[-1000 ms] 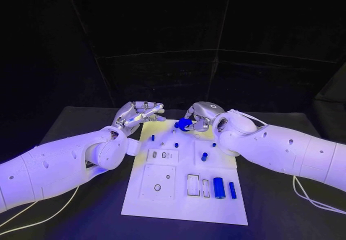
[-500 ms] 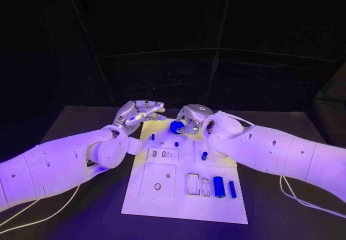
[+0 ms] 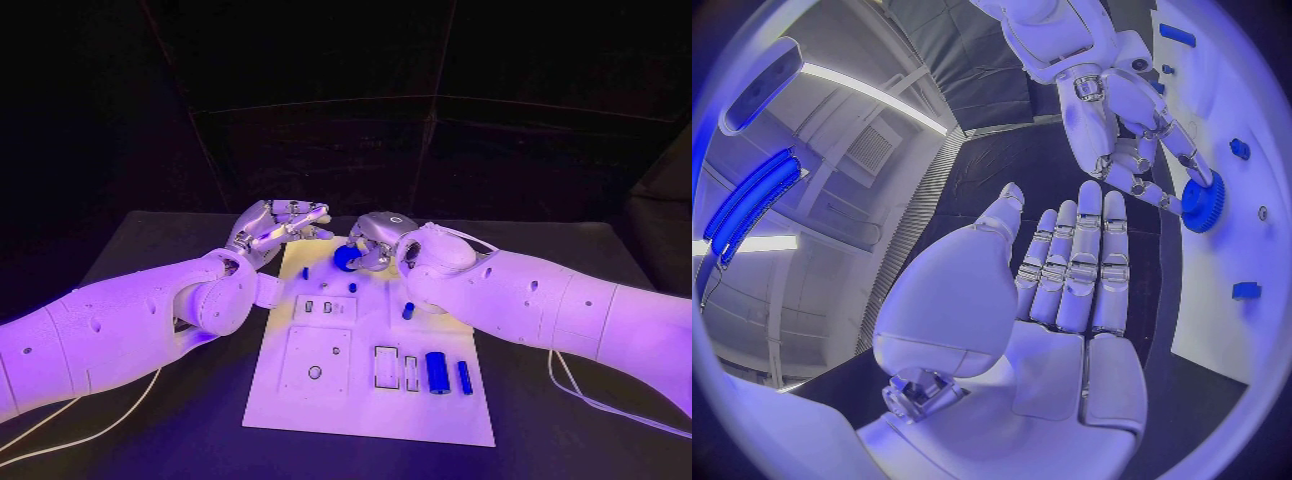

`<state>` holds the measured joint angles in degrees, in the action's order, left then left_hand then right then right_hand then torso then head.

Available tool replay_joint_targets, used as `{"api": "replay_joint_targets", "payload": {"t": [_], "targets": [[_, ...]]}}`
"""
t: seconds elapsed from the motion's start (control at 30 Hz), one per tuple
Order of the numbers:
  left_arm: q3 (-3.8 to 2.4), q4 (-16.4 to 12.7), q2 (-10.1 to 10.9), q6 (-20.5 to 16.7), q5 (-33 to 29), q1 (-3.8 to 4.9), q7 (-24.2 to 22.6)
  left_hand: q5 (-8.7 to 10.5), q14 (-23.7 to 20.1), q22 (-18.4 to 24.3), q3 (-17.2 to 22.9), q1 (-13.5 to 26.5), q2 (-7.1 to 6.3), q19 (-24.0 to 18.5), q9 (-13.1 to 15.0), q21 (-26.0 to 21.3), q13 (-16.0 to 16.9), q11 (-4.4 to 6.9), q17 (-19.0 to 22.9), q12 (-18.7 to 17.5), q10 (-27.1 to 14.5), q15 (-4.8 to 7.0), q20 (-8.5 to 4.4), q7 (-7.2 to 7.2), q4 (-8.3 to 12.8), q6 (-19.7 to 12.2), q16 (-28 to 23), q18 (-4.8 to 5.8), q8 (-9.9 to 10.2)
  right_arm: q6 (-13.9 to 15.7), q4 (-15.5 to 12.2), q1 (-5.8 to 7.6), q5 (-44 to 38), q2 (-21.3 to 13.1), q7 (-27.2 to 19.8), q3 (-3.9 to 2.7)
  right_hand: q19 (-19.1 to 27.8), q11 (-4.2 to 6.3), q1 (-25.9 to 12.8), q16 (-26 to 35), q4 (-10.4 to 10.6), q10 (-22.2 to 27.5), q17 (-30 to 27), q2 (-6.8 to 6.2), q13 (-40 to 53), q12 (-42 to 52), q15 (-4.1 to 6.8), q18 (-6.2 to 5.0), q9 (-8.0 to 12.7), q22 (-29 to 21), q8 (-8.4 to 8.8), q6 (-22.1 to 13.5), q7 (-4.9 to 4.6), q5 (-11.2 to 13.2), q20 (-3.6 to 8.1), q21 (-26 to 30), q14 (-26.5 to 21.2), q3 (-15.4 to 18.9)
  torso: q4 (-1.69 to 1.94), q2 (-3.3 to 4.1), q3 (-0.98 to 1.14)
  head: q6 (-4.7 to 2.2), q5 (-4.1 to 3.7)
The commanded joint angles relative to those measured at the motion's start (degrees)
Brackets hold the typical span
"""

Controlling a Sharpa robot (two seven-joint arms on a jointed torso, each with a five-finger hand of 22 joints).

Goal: Assemble the parts on the task board

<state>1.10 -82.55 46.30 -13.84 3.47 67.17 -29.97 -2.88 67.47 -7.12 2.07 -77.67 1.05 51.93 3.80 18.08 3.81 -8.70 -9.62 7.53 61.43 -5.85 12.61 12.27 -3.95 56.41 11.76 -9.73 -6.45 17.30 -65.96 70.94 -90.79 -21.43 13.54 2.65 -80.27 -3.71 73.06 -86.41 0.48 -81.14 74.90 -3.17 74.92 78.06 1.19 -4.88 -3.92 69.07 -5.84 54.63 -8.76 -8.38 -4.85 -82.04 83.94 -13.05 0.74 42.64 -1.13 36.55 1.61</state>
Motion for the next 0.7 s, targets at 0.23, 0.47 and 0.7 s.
{"api": "replay_joint_targets", "payload": {"t": [0.23,0.47,0.7], "targets": [[-0.05,0.01,-0.08,0.62,0.21,0.08,-0.31,0.02,-0.05,0.06,-0.28,0.58,0.13,0.43,-0.02,-0.13,-0.04,-0.35,-0.08,-0.35,0.23,-0.17,0.02,0.20,0.10,0.38,-0.39,-0.81,0.34,-2.03,0.81,0.10,-0.52,0.78,0.58,-0.02,0.07,-0.72,-2.47,-0.10,1.16,1.17,4.32,-1.80,-0.44,-1.38,-1.12,0.65,0.16,-0.30,2.08,-2.69,-0.81,0.91,-1.07,0.00,4.04,2.93,0.04,-0.02,-0.01,0.03,-0.06],[-0.05,0.02,-0.09,0.61,0.21,0.08,-0.28,0.02,-0.05,0.06,-0.28,0.58,0.13,0.43,-0.02,-0.13,-0.04,-0.35,-0.08,-0.35,0.23,-0.17,0.02,0.20,0.10,0.38,-0.39,-0.81,0.34,-2.50,0.91,0.10,-0.51,0.74,0.80,-0.02,0.13,-0.95,-3.45,-0.13,2.32,1.36,4.40,-1.76,-0.57,-1.53,-1.34,0.63,0.11,-0.33,2.18,-3.23,-1.01,0.95,-1.31,0.00,4.04,4.32,0.03,-0.03,0.00,0.04,-0.02],[-0.05,0.04,-0.02,0.64,0.21,0.08,-0.26,0.02,-0.05,0.06,-0.28,0.58,0.13,0.43,-0.02,-0.13,-0.04,-0.35,-0.08,-0.35,0.23,-0.17,0.02,0.20,0.10,0.38,-0.39,-0.81,0.34,1.00,-1.30,0.09,0.36,-1.85,0.11,-0.03,0.01,-0.90,-4.16,-0.14,3.72,0.86,4.43,-1.11,0.16,-0.88,-1.34,0.67,-0.06,-0.09,1.89,-2.66,-0.90,-0.47,-1.38,-0.13,4.04,5.32,0.02,-0.06,0.05,-0.08,-0.01]]}}
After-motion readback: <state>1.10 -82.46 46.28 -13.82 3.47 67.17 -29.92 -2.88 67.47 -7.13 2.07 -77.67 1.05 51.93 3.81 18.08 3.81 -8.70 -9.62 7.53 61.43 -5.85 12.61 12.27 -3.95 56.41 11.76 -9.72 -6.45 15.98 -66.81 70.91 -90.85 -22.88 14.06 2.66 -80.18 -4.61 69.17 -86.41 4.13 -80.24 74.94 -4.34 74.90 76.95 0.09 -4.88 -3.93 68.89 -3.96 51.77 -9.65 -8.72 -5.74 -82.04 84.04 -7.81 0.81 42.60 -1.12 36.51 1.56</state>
